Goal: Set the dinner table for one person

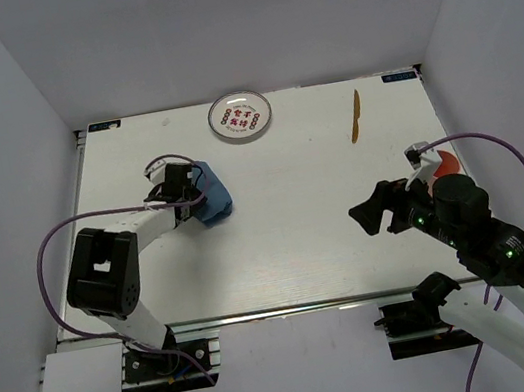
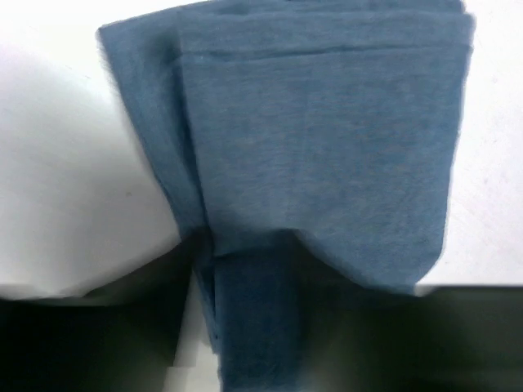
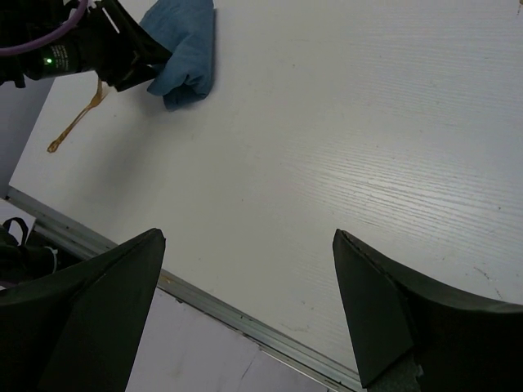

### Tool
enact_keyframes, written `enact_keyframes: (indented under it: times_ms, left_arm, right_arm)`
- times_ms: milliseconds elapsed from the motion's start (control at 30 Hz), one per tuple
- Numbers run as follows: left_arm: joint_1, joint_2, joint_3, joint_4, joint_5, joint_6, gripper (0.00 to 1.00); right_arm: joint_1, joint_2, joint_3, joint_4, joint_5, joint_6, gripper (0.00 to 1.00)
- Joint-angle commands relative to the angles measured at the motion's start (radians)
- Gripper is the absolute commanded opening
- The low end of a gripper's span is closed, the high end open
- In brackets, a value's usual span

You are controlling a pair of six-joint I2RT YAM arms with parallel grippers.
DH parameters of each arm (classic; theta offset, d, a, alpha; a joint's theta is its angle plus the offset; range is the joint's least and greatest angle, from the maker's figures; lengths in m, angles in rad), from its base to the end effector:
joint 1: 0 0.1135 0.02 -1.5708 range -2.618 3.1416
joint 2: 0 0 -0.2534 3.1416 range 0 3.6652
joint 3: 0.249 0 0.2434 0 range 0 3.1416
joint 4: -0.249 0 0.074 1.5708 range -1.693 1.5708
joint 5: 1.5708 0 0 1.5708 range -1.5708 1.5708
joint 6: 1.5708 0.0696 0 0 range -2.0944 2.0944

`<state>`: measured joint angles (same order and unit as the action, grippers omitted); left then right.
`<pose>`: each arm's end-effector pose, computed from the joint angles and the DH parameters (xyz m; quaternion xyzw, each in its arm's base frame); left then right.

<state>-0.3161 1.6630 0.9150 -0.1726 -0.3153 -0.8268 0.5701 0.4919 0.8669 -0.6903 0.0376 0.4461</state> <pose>0.3317 -0.0858 0.1378 -0.2849 0.8929 -0.0455 0.3458 0.1114 0.0683 0.3309 -0.0391 0.8083 0.2724 0.5204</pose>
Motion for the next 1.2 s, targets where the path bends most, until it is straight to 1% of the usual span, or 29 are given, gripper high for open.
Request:
enact_keyframes:
  times_ms: [0, 67, 100, 133, 167, 200, 233, 300, 400, 500, 533, 567, 600, 633, 700, 733, 833, 867, 967, 1000, 1033, 1067, 1100, 1167]
  left_arm:
    - [0.003, -0.014, 0.019, 0.137, 0.044, 0.051, 0.42]
    - [0.003, -0.020, 0.022, 0.154, 0.051, 0.072, 0.28]
    - [-0.006, -0.022, 0.030, 0.159, 0.061, 0.081, 0.15]
    - [-0.006, -0.023, 0.038, 0.162, 0.068, 0.109, 0.08]
    - [-0.017, -0.034, 0.047, 0.156, 0.076, 0.124, 0.03]
    - [-0.017, -0.043, 0.062, 0.144, 0.081, 0.149, 0.00]
    - [-0.017, -0.051, 0.068, 0.145, 0.091, 0.161, 0.00]
    - [-0.017, -0.095, 0.062, 0.150, 0.122, 0.190, 0.00]
    - [-0.017, -0.156, 0.062, 0.131, 0.127, 0.210, 0.00]
    - [-0.026, -0.187, 0.080, 0.124, 0.182, 0.265, 0.00]
    - [-0.026, -0.186, 0.108, 0.114, 0.244, 0.282, 0.00]
    - [-0.038, -0.183, 0.128, 0.102, 0.274, 0.296, 0.00]
    - [-0.038, -0.174, 0.154, 0.087, 0.298, 0.322, 0.00]
    - [-0.049, -0.148, 0.212, 0.062, 0.383, 0.339, 0.00]
    - [-0.060, -0.106, 0.277, 0.030, 0.442, 0.376, 0.00]
    - [-0.076, -0.062, 0.336, 0.009, 0.497, 0.388, 0.00]
    - [-0.115, 0.009, 0.392, 0.016, 0.541, 0.408, 0.00]
    - [-0.124, 0.024, 0.415, 0.022, 0.577, 0.404, 0.00]
    - [-0.172, 0.084, 0.461, 0.030, 0.608, 0.376, 0.00]
    - [-0.198, 0.098, 0.467, 0.041, 0.617, 0.370, 0.04]
    - [-0.215, 0.127, 0.472, 0.050, 0.627, 0.361, 0.13]
    - [-0.231, 0.145, 0.490, 0.050, 0.634, 0.351, 0.34]
    - [-0.265, 0.164, 0.504, 0.047, 0.637, 0.350, 0.43]
    - [-0.299, 0.205, 0.531, 0.053, 0.621, 0.348, 0.52]
  right_arm:
    - [0.002, -0.010, -0.005, 0.057, -0.027, 0.011, 0.89]
    - [0.002, -0.012, -0.011, 0.060, -0.027, 0.014, 0.89]
    - [0.002, -0.012, -0.017, 0.063, -0.027, 0.016, 0.89]
    - [0.002, -0.010, -0.020, 0.070, -0.027, 0.020, 0.89]
    - [0.004, -0.009, -0.023, 0.075, -0.027, 0.020, 0.89]
    - [0.002, -0.006, -0.026, 0.081, -0.027, 0.026, 0.89]
    - [0.001, -0.006, -0.028, 0.084, -0.060, 0.029, 0.89]
    - [0.004, -0.004, -0.032, 0.090, -0.068, 0.031, 0.89]
    - [0.002, -0.001, -0.035, 0.098, -0.076, 0.037, 0.89]
    - [0.001, -0.001, -0.035, 0.106, -0.084, 0.043, 0.89]
    - [0.004, -0.001, -0.037, 0.106, -0.087, 0.049, 0.89]
    - [0.002, -0.001, -0.036, 0.109, -0.090, 0.054, 0.89]
    - [0.002, -0.003, -0.035, 0.113, -0.096, 0.057, 0.89]
    - [0.005, -0.001, -0.034, 0.115, -0.099, 0.063, 0.89]
    - [0.004, -0.003, -0.032, 0.117, -0.107, 0.068, 0.89]
    - [0.004, -0.001, -0.029, 0.118, -0.110, 0.068, 0.89]
    - [0.002, -0.004, -0.031, 0.117, -0.108, 0.074, 0.89]
    - [0.004, -0.004, -0.032, 0.117, -0.108, 0.077, 0.89]
    - [0.002, -0.004, -0.040, 0.118, -0.104, 0.083, 0.89]
    - [0.004, -0.004, -0.043, 0.118, -0.100, 0.083, 0.89]
    - [0.002, -0.003, -0.052, 0.121, -0.090, 0.083, 0.89]
    - [0.004, -0.003, -0.057, 0.123, -0.084, 0.091, 0.89]
    - [0.002, -0.003, -0.065, 0.130, -0.070, 0.094, 0.89]
    - [0.002, -0.001, -0.088, 0.140, -0.064, 0.100, 0.89]
